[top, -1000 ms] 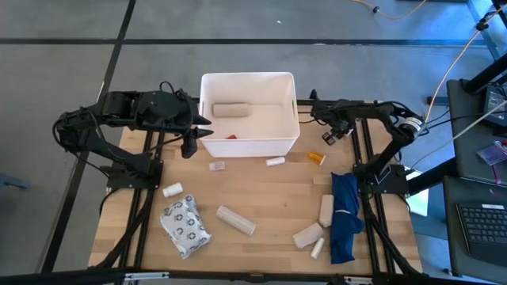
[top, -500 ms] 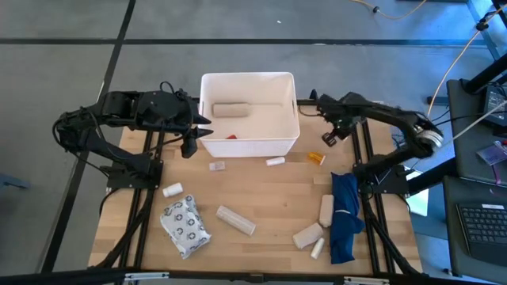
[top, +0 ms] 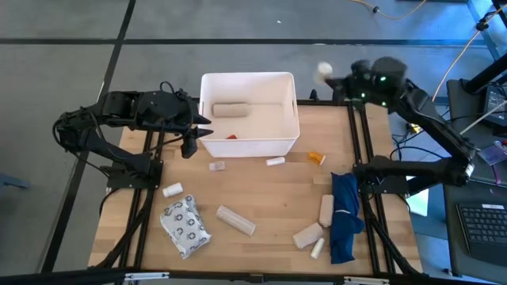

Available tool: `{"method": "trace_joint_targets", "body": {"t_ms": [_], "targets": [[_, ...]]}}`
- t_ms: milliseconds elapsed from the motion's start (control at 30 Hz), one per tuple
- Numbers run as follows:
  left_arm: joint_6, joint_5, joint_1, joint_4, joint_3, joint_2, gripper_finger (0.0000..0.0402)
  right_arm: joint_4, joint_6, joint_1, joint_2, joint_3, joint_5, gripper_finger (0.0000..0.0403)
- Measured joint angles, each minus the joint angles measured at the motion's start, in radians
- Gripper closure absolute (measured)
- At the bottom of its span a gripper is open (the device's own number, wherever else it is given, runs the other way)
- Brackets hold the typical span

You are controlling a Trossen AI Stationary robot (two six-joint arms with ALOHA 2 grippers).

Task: Pick & place medical supplies in basket/bin
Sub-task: Put the white bandage into the white bin

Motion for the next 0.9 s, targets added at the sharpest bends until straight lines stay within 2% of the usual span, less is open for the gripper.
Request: {"method": "trace_joint_targets", "body": {"t_ms": [133, 233, 467, 600, 833, 900], "targets": [[0.000, 0.000, 0.000, 0.004, 0.000, 0.000, 0.0265, 0.213, -0.075, 0.081, 0.101, 0.074, -0.096, 0.0403], [-0.011, 0.000, 0.000, 0.004, 0.000, 0.000, 0.0265, 0.233, -0.142, 0.137, 0.245, 0.162, -0.108, 0.0403], [-0.038, 0.000, 0.000, 0.004, 0.000, 0.000, 0.0265, 0.143, -0.323, 0.207, 0.664, 0.431, -0.107, 0.0403], [-0.039, 0.000, 0.000, 0.004, 0.000, 0.000, 0.0265, 0.036, -0.415, 0.238, 0.891, 0.620, -0.104, 0.0403], [-0.039, 0.000, 0.000, 0.004, 0.000, 0.000, 0.0265, -0.224, -0.571, 0.266, 1.205, 0.941, 0.085, 0.0403], [-0.043, 0.000, 0.000, 0.004, 0.000, 0.000, 0.0265, -0.267, -0.592, 0.265, 1.271, 1.007, 0.104, 0.0403]]}}
